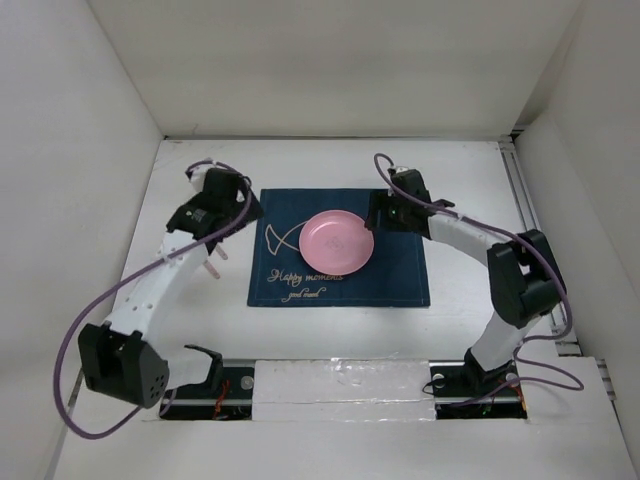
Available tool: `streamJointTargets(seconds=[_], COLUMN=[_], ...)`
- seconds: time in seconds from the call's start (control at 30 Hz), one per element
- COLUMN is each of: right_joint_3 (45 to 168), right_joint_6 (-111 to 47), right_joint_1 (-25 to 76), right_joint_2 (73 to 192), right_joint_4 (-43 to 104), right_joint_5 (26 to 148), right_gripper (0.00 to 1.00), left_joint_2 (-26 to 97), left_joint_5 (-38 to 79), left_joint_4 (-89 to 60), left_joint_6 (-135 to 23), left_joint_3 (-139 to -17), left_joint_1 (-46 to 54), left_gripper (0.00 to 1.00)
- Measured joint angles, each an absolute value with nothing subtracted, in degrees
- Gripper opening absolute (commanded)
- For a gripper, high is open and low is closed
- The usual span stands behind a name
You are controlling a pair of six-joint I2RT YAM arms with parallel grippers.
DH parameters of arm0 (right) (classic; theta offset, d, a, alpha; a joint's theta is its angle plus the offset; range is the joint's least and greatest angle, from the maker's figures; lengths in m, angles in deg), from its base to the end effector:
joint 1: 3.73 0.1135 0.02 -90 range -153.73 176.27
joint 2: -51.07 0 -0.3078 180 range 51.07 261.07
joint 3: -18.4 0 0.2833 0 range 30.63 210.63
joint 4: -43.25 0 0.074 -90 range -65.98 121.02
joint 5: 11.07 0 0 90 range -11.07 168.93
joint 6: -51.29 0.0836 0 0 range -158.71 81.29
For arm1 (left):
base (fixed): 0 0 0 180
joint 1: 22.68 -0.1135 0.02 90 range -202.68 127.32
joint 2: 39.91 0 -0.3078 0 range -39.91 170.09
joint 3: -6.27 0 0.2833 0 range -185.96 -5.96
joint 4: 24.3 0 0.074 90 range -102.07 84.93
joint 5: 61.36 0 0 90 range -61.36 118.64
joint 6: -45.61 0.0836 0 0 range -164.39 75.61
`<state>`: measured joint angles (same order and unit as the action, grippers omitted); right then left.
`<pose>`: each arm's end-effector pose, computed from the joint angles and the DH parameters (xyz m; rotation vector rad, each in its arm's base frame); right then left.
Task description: Set the dinner table for one person
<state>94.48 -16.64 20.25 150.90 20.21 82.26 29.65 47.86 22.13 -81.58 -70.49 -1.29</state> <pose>0.3997 0.1831 0.1879 -0.0686 2.4321 0.4419 0.3006 -0.0882 0.3407 -0.4796 2.1646 -0.1867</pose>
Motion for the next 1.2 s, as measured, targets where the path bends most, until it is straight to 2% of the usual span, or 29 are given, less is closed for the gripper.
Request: streamJointTargets(seconds=[0.1, 0.2, 0.47, 0.67, 0.7, 0.73, 0.83, 0.87, 0.93, 1.2], right_joint_3=[95.9, 97.1, 97.7, 97.1, 97.0, 96.9, 96.3, 96.2, 96.2, 97.8], right_joint_6=[-17.8, -19.6, -23.1, -24.5, -24.6, -24.8, -25.1, -25.1, -25.2, -25.5], right_joint_1=[21.7, 23.7, 25.9, 26.1, 26.2, 26.3, 26.7, 26.8, 27.0, 29.1], right_joint_2=[146.9, 142.9, 139.5, 139.2, 139.1, 139.1, 139.1, 139.1, 139.1, 140.3], right_joint_4=[19.1, 18.7, 17.8, 17.1, 17.1, 17.2, 17.0, 16.8, 16.6, 15.8], right_joint_5=[79.7, 78.6, 81.7, 83.1, 83.2, 83.4, 83.9, 83.9, 83.9, 82.9], right_gripper=[0.76, 0.76, 0.75, 0.75, 0.75, 0.75, 0.75, 0.75, 0.75, 0.75], left_joint_2=[33.7, 39.7, 62.4, 74.2, 75.4, 76.2, 77.1, 77.1, 77.1, 75.9], left_joint_5=[42.0, 39.5, 39.6, 40.9, 40.9, 41.0, 41.2, 41.2, 41.3, 43.0], left_joint_4=[20.3, 20.7, 21.3, 23.2, 23.6, 23.7, 23.8, 23.7, 23.4, 23.0], left_joint_6=[-84.3, -87.2, -91.7, -93.0, -93.1, -93.2, -93.7, -94.0, -94.4, -92.6], left_joint_3=[-70.8, -74.8, -97.1, -103.6, -103.6, -103.6, -103.4, -103.4, -103.4, -102.7], left_joint_1=[-11.7, -17.7, -22.1, -24.2, -24.6, -24.8, -25.4, -25.5, -25.6, -21.9], left_gripper=[1.0, 1.0, 1.0, 0.9, 0.87, 0.72, 0.37, 0.16, 0.01, 0.0])
